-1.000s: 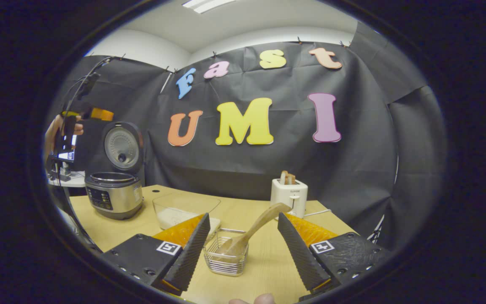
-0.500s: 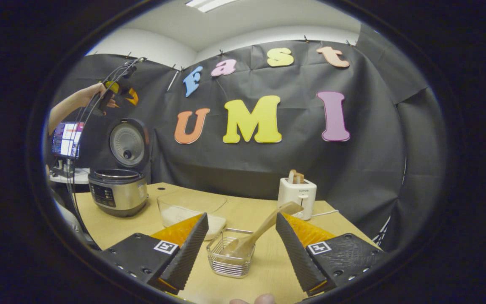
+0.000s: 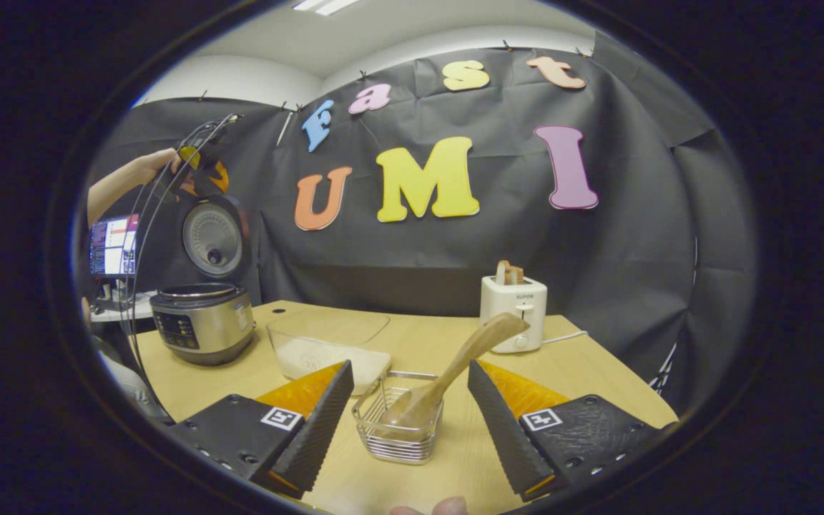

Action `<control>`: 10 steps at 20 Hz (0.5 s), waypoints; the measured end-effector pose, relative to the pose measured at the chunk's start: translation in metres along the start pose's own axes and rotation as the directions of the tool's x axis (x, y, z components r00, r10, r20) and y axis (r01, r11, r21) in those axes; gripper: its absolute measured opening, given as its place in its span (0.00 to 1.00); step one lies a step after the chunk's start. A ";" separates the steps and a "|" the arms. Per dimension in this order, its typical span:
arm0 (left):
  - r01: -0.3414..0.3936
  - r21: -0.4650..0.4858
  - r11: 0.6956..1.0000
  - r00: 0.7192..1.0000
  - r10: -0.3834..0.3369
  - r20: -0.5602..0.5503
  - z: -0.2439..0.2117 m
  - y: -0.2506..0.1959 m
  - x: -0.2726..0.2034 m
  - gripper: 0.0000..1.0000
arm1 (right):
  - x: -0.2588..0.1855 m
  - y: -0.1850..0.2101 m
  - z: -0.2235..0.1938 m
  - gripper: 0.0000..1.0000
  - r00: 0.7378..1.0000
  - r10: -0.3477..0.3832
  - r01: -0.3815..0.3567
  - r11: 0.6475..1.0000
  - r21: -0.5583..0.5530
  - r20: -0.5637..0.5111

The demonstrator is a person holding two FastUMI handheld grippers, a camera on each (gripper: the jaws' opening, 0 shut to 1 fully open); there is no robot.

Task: Close the left gripper, press the button to open the rice cooker; take a wooden spoon from the chopstick holder with the right hand, scoop a spoonful of rice and pour it into the rice cooker, then put the wooden spoon back into the chopstick holder.

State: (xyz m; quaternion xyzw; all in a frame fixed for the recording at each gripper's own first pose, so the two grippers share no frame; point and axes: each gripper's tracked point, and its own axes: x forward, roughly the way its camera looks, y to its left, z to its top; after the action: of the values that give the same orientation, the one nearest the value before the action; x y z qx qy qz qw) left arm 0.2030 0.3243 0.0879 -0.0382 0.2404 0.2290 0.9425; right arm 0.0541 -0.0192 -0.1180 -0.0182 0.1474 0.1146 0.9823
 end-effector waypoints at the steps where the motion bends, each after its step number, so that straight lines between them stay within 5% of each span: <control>1: 0.004 0.000 1.000 1.000 -0.004 -0.005 -0.001 -0.002 0.002 1.00 | -0.001 -0.001 0.000 0.96 1.000 -0.003 0.003 1.000 0.001 0.004; 10: 0.035 0.012 0.999 0.999 -0.035 0.014 -0.035 -0.012 -0.036 1.00 | -0.016 0.006 0.010 0.95 1.000 -0.001 0.003 0.999 -0.053 0.028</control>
State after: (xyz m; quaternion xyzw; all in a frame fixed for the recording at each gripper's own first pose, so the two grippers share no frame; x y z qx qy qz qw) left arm 0.1650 0.2925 0.0731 -0.0353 0.2342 0.2114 0.9483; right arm 0.0411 -0.0165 -0.1038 -0.0427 0.1306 0.1178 0.9835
